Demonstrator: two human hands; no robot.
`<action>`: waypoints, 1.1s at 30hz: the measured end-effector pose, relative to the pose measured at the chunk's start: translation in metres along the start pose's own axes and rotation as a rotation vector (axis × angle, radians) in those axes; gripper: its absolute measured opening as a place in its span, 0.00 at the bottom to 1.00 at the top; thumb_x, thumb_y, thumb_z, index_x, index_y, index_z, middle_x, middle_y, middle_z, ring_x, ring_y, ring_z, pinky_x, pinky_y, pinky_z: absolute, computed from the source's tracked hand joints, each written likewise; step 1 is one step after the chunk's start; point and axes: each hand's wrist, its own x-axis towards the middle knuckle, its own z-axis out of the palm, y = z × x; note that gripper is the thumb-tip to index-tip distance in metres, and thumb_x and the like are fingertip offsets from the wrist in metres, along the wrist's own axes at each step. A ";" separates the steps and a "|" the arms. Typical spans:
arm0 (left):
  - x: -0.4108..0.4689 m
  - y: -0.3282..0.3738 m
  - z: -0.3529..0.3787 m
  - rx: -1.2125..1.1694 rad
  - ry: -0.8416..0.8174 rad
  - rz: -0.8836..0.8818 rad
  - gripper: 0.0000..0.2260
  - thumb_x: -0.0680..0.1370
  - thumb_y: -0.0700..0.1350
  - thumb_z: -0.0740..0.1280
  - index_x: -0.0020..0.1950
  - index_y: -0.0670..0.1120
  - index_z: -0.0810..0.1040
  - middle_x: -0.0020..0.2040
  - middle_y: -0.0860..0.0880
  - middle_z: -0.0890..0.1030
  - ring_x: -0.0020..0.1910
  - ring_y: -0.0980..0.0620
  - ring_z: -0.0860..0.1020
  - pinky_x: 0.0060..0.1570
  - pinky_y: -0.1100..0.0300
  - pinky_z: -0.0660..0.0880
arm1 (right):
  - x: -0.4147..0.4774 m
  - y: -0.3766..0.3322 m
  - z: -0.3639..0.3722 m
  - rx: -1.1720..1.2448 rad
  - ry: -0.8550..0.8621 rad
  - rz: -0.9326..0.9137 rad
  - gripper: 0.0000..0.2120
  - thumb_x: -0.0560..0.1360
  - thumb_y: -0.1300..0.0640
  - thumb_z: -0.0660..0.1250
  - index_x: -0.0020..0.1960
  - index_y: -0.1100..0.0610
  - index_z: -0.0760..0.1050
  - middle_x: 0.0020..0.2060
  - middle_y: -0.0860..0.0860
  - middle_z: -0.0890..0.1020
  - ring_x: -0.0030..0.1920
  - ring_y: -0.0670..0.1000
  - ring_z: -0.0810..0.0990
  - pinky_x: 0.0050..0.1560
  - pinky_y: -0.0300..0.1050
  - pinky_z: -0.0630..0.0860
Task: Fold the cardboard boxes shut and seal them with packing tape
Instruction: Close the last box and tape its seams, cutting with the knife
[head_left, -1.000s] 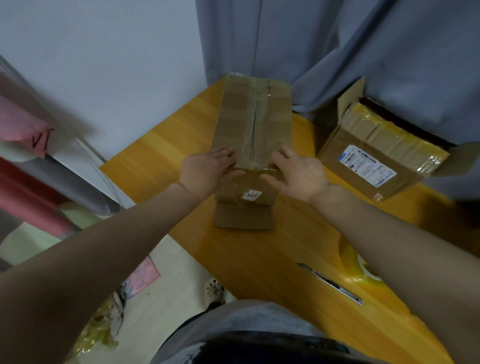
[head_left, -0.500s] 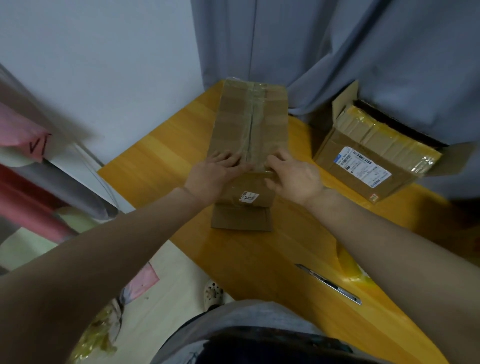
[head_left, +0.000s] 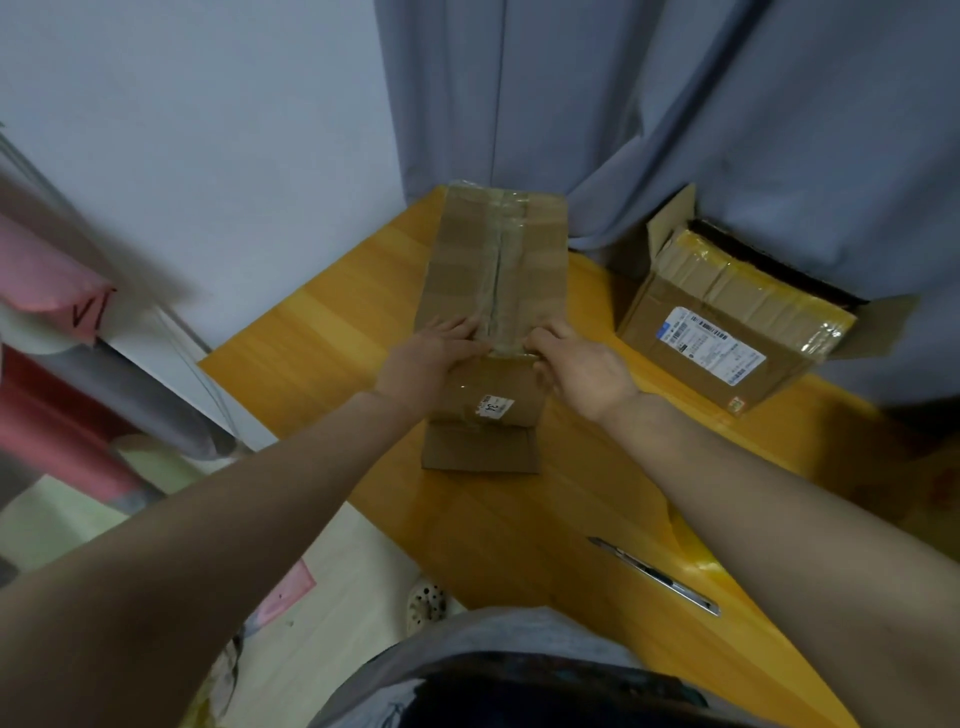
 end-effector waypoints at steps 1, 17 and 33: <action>-0.002 0.006 0.001 0.054 0.058 -0.008 0.15 0.79 0.45 0.59 0.63 0.49 0.79 0.68 0.47 0.74 0.69 0.44 0.69 0.70 0.51 0.60 | 0.000 -0.005 -0.002 0.008 0.006 0.036 0.11 0.80 0.59 0.59 0.62 0.57 0.70 0.62 0.54 0.70 0.50 0.59 0.77 0.46 0.54 0.76; -0.010 0.018 -0.030 0.402 -0.347 -0.102 0.26 0.80 0.51 0.60 0.74 0.41 0.60 0.74 0.39 0.61 0.73 0.41 0.60 0.70 0.49 0.60 | 0.014 -0.006 -0.019 0.449 0.256 0.306 0.10 0.75 0.64 0.61 0.48 0.52 0.78 0.50 0.51 0.80 0.50 0.52 0.78 0.50 0.48 0.76; 0.006 0.049 -0.046 0.122 -0.643 0.022 0.40 0.76 0.61 0.64 0.79 0.50 0.45 0.79 0.47 0.42 0.77 0.48 0.42 0.74 0.49 0.48 | -0.020 0.018 -0.002 0.203 0.154 0.302 0.20 0.75 0.63 0.62 0.64 0.50 0.72 0.61 0.53 0.73 0.59 0.56 0.73 0.51 0.48 0.74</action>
